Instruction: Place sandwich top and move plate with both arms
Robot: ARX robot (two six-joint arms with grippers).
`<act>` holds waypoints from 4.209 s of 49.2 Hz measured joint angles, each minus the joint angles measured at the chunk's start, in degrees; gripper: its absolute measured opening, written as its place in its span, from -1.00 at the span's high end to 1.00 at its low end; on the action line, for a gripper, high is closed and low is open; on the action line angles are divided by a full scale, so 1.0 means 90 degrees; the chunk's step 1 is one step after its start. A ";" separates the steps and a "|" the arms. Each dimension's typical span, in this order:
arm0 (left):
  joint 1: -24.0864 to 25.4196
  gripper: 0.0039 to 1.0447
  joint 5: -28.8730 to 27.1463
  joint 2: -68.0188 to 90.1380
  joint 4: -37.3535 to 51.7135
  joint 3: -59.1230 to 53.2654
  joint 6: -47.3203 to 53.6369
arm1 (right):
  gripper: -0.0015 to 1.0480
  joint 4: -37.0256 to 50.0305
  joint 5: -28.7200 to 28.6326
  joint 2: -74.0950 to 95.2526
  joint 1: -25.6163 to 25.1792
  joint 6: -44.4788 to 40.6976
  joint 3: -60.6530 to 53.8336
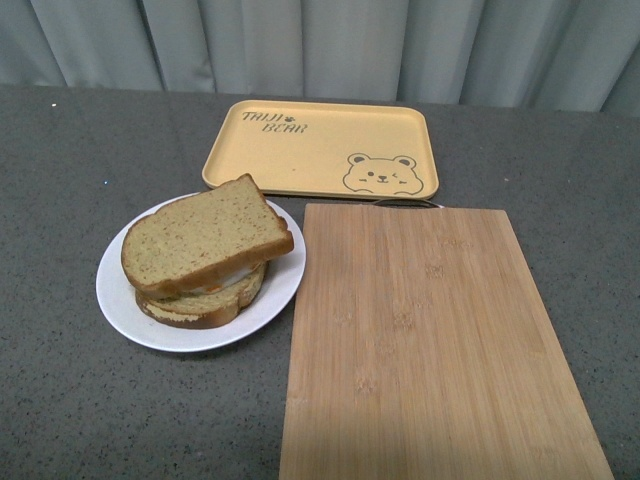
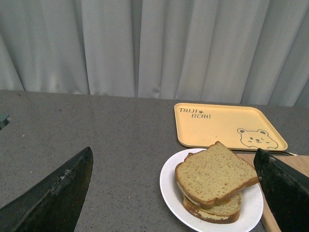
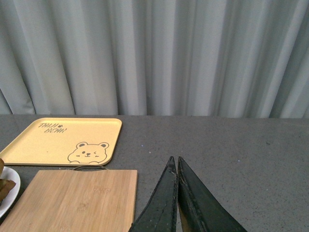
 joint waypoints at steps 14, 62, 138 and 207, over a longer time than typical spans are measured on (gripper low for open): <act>0.0000 -0.88 -0.0002 0.0000 0.0000 0.0000 0.0000 | 0.98 -0.1392 -0.0017 -0.1161 0.0000 -0.0002 0.0005; 0.0039 -0.88 0.0651 0.8643 0.2844 0.1758 -0.4743 | -0.82 -0.1503 -0.0019 -0.1462 -0.0005 -0.0005 0.0005; -0.0168 0.92 0.2441 1.2930 0.3390 0.4129 -0.7781 | -0.82 -0.1503 -0.0017 -0.1462 -0.0005 -0.0005 0.0005; -0.1685 0.93 0.2188 1.5072 0.3657 0.8646 -0.8565 | -0.82 -0.1503 -0.0017 -0.1462 -0.0005 -0.0005 0.0005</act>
